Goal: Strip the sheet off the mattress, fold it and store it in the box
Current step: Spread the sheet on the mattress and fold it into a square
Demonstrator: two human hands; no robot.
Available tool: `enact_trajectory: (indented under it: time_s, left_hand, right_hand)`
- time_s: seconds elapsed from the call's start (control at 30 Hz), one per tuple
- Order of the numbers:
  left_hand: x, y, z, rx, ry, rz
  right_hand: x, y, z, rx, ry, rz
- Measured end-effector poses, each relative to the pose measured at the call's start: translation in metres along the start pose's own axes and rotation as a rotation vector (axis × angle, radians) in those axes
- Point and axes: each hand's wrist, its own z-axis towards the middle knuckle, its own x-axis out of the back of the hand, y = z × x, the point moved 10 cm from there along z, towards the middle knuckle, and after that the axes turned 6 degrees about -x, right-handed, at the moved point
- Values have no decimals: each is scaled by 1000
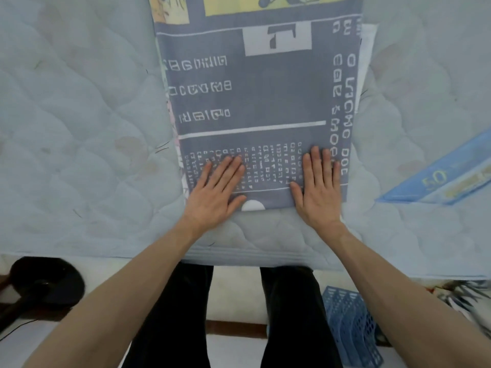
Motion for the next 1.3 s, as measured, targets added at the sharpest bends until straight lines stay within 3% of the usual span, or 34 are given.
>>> enact_trajectory:
  time_s: [0.27, 0.33, 0.47, 0.57, 0.63, 0.77, 0.83, 0.97, 1.13, 1.2, 1.3]
  left_hand:
    - [11, -44, -60, 145, 20, -86]
    - [20, -45, -75, 325, 70, -251]
    - [21, -57, -96, 985, 269, -787]
    - [13, -57, -83, 1204, 392, -1156]
    - [10, -65, -82, 1286, 405, -1247]
    - [-4, -74, -101, 1280, 292, -1458]
    - [-7, -68, -113, 1263, 191, -1573]
    - [3, -51, -139, 1330, 63, -1713]
    - [51, -67, -153, 1376, 97, -1620]
    - [79, -85, -143, 1329, 127, -1618]
    - [126, -111, -103, 1115, 83, -1678]
  right_hand:
    - [28, -9, -4, -153, 16, 180]
    - [44, 3, -4, -280, 80, 266]
    - [52, 61, -2, -725, 148, 558]
    - [42, 83, -1, -873, 66, 753]
    - [33, 92, -7, -917, -9, 898]
    - [15, 99, -22, -906, -306, 1038]
    - [17, 92, -32, -872, -418, 944]
    - [26, 70, -66, -991, -499, 954]
    - [70, 57, -80, -1101, -454, 1212]
    - [93, 57, -60, -1055, -480, 1354]
    - [128, 55, -10, -923, -555, 1464]
